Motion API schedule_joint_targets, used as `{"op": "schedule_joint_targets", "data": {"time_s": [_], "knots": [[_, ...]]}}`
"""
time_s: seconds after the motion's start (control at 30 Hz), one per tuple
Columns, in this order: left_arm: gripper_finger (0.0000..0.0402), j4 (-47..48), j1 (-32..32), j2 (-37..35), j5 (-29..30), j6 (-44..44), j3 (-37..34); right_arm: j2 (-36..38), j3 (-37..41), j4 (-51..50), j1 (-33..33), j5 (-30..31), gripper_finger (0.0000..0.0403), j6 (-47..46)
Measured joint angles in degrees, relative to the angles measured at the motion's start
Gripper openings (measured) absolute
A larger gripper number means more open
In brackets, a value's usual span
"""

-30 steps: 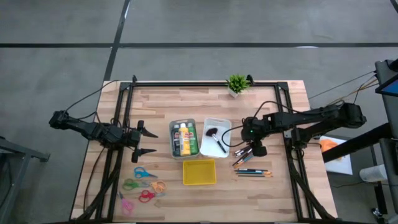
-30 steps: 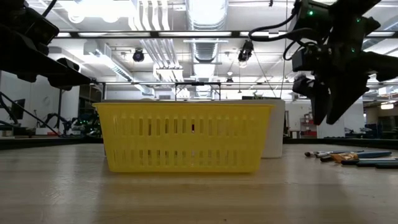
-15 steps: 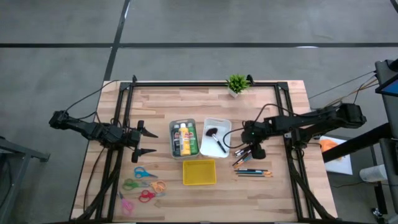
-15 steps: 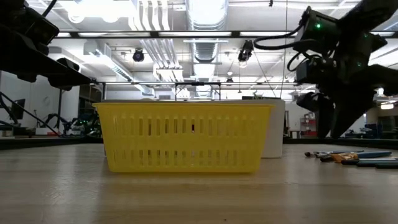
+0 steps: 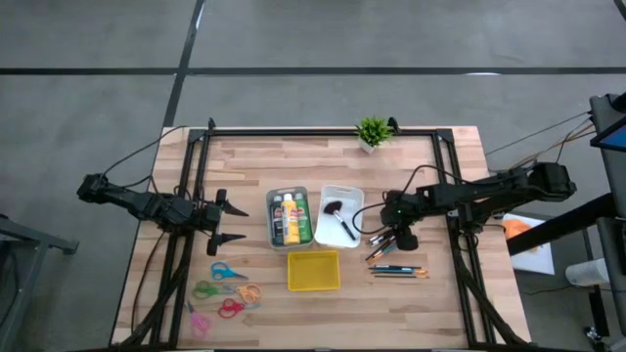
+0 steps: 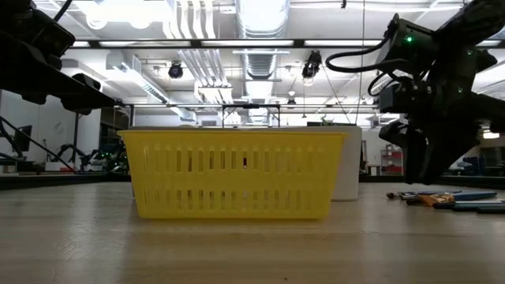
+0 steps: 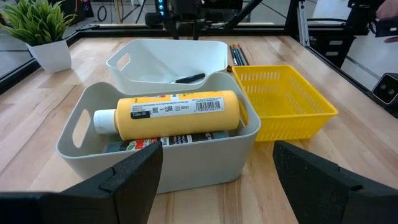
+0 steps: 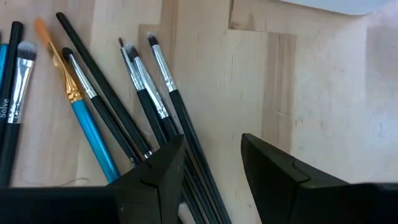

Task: Pick & Place Paint Supplies
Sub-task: Put the silver paint brush into the white bin

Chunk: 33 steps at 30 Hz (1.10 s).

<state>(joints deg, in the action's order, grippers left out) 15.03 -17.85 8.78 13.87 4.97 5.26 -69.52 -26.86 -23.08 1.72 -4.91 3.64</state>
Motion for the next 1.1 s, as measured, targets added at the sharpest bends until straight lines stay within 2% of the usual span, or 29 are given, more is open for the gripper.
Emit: {"op": "schedule_joint_targets", "data": {"time_s": [0.23, 0.67, 1.1], "knots": [[0.0306, 0.0, 0.0, 0.0, 0.0, 0.0, 0.0, 0.0, 0.4, 0.1, -0.1, -2.8, 0.0157, 0.8], [0.0306, 0.0, 0.0, 0.0, 0.0, 0.0, 0.0, 0.0, 3.7, 3.8, -0.1, 3.6, 0.0157, 0.9], [0.0306, 0.0, 0.0, 0.0, 0.0, 0.0, 0.0, 0.0, 3.8, 3.8, -0.1, 4.8, 0.0157, -0.2]]}}
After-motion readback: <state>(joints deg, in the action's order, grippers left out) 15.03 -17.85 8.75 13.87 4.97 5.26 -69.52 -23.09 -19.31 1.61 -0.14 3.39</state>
